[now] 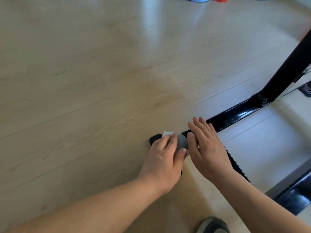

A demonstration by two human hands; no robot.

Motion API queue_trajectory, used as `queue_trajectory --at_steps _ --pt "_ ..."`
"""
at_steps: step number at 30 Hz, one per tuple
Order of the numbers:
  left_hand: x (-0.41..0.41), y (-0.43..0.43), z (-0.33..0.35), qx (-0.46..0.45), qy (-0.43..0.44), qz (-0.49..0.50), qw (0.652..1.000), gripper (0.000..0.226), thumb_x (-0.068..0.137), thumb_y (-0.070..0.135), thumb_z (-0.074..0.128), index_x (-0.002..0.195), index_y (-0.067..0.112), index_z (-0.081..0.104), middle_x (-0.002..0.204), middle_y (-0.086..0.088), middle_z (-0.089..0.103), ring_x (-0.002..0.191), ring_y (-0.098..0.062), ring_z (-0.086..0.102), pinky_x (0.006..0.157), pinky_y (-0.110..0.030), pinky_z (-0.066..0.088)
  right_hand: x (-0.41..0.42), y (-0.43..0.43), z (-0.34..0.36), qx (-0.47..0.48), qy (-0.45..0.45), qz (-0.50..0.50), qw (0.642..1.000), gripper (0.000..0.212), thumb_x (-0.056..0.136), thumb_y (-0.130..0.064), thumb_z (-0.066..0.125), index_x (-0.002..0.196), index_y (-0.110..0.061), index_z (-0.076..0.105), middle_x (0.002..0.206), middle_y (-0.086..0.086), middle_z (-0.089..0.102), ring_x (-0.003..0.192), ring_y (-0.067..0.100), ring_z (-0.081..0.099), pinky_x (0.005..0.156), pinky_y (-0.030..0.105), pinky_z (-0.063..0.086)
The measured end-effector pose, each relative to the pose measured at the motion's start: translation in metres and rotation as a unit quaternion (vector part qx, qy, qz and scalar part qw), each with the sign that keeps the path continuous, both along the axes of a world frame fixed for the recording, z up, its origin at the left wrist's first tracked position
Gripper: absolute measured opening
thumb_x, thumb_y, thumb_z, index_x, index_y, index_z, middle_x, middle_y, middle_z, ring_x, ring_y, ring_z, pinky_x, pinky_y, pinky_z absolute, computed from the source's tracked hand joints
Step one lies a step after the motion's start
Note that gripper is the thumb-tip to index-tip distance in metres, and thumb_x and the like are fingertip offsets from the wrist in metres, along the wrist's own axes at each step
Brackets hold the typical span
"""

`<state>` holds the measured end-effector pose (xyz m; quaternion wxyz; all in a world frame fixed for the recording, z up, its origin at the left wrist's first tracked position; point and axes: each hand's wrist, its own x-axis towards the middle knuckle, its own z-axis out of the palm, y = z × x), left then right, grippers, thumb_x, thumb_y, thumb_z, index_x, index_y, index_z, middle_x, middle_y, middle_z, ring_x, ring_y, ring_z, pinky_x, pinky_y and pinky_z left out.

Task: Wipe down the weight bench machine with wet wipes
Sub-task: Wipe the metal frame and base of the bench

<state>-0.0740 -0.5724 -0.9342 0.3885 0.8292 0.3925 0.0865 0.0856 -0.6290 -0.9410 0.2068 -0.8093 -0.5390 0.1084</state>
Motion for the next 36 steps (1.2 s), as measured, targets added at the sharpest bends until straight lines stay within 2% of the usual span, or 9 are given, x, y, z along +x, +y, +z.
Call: queue_trajectory --at_steps 5,9,14,17,21,25,28,31,36 --pt "0.016 0.054 -0.013 -0.199 0.094 0.073 0.973 0.061 0.103 0.065 0.032 0.106 0.017 0.071 0.102 -0.008 0.069 0.114 -0.035 0.064 0.086 -0.032 0.048 -0.005 0.002 0.0 -0.003 -0.013 -0.001 1.0 0.067 0.106 -0.054 0.017 0.155 -0.018 0.046 0.165 -0.002 0.035 0.158 0.008 0.013 0.13 0.035 0.007" --pt "0.006 0.053 -0.024 -0.354 0.066 0.077 0.93 0.079 0.093 0.083 0.022 0.145 0.033 0.055 0.151 0.003 0.053 0.141 -0.026 0.047 0.119 -0.045 0.036 -0.006 0.004 -0.001 -0.015 -0.038 0.013 0.999 0.065 0.107 -0.051 0.017 0.156 -0.018 0.044 0.166 -0.002 0.033 0.159 0.009 0.01 0.13 0.031 0.001" --pt "-0.013 0.037 -0.016 -0.096 -0.01 0.027 0.995 0.035 0.109 0.047 0.034 0.117 0.026 0.061 0.09 0.005 0.065 0.092 -0.02 0.063 0.069 -0.02 0.04 -0.008 0.012 -0.006 0.006 -0.068 0.013 0.998 0.056 0.109 -0.043 0.026 0.15 -0.014 0.053 0.16 0.004 0.045 0.157 0.017 0.023 0.13 0.04 0.008" --pt "-0.037 0.044 -0.01 -0.112 -0.024 -0.007 0.993 0.039 0.11 0.041 0.037 0.131 0.022 0.063 0.1 -0.001 0.066 0.096 -0.014 0.06 0.066 -0.017 0.039 -0.007 0.024 -0.005 -0.008 -0.096 0.022 0.995 0.058 0.11 -0.044 0.024 0.149 -0.014 0.053 0.159 0.005 0.046 0.156 0.019 0.025 0.131 0.043 0.005" --pt "-0.045 0.067 -0.019 -0.135 -0.027 0.112 0.984 0.039 0.109 0.041 0.038 0.08 0.019 0.053 0.06 0.011 0.044 0.055 -0.007 0.04 0.06 -0.032 0.035 -0.019 0.043 -0.006 -0.043 -0.12 0.033 0.991 0.061 0.109 -0.047 0.019 0.15 -0.014 0.052 0.16 0.005 0.046 0.156 0.02 0.027 0.13 0.045 0.004" --pt "-0.026 0.091 -0.021 -0.006 -0.053 0.118 0.992 0.035 0.109 0.042 0.038 0.117 0.026 0.068 0.109 0.011 0.072 0.097 -0.004 0.063 0.086 -0.029 0.049 -0.019 0.046 -0.008 -0.09 -0.144 0.058 0.984 0.067 0.108 -0.051 0.008 0.155 -0.023 0.046 0.164 -0.005 0.039 0.158 0.016 0.021 0.13 0.046 0.003" --pt "-0.018 0.082 -0.046 -0.132 0.006 0.01 0.991 0.066 0.101 0.067 0.026 0.151 0.03 0.049 0.154 0.009 0.05 0.144 -0.01 0.043 0.117 -0.023 0.029 -0.016 0.044 -0.007 -0.067 -0.141 0.059 0.986 0.064 0.107 -0.047 0.013 0.149 -0.022 0.055 0.158 -0.004 0.048 0.153 0.018 0.034 0.128 0.048 0.013" --pt "-0.02 0.074 -0.077 -0.263 0.06 0.013 0.963 0.102 0.078 0.096 0.006 0.152 0.038 0.046 0.159 0.008 0.045 0.15 -0.014 0.035 0.126 -0.035 0.022 -0.016 0.045 -0.006 -0.06 -0.135 0.061 0.987 0.062 0.107 -0.045 0.017 0.144 -0.022 0.06 0.153 -0.005 0.055 0.146 0.018 0.044 0.126 0.049 0.018" --pt "-0.013 0.069 -0.075 -0.369 0.031 0.063 0.927 0.099 0.079 0.095 0.011 0.15 0.037 0.048 0.141 0.0 0.062 0.126 -0.02 0.057 0.114 -0.035 0.036 -0.016 0.043 -0.006 -0.042 -0.134 0.068 0.988 0.058 0.108 -0.043 0.021 0.139 -0.02 0.064 0.146 -0.004 0.061 0.14 0.02 0.052 0.125 0.052 0.022"
